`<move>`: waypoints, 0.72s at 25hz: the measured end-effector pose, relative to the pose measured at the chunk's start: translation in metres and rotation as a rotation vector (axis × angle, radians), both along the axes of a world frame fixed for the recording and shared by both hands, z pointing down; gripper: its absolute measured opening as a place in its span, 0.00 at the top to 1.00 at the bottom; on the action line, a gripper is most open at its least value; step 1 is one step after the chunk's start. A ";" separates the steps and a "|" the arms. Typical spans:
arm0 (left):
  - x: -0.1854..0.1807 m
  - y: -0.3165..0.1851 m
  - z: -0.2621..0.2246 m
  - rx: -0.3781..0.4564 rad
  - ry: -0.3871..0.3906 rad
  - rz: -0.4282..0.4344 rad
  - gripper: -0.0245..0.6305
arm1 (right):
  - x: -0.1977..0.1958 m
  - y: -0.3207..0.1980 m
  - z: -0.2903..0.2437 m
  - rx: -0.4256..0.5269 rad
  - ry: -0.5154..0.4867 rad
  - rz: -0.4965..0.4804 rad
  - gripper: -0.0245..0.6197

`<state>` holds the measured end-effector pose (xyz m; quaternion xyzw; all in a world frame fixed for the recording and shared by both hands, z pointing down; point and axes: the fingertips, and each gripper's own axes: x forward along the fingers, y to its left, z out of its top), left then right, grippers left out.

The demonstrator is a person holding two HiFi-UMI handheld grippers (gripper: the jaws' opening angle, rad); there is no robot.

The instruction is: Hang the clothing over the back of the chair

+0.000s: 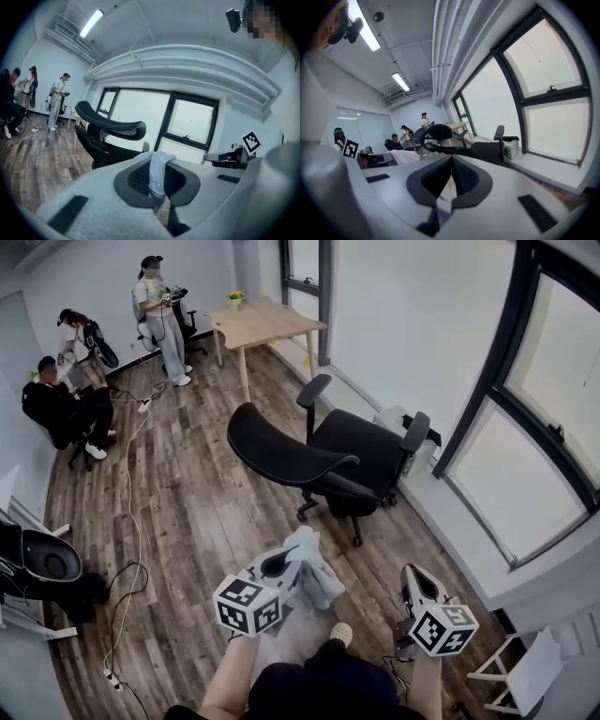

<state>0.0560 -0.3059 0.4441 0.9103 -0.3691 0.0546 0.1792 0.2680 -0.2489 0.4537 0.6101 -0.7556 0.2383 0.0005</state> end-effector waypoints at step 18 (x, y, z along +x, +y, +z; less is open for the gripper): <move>0.084 -0.055 -0.004 -0.012 -0.017 0.092 0.96 | 0.052 -0.079 0.007 -0.015 -0.020 -0.033 0.96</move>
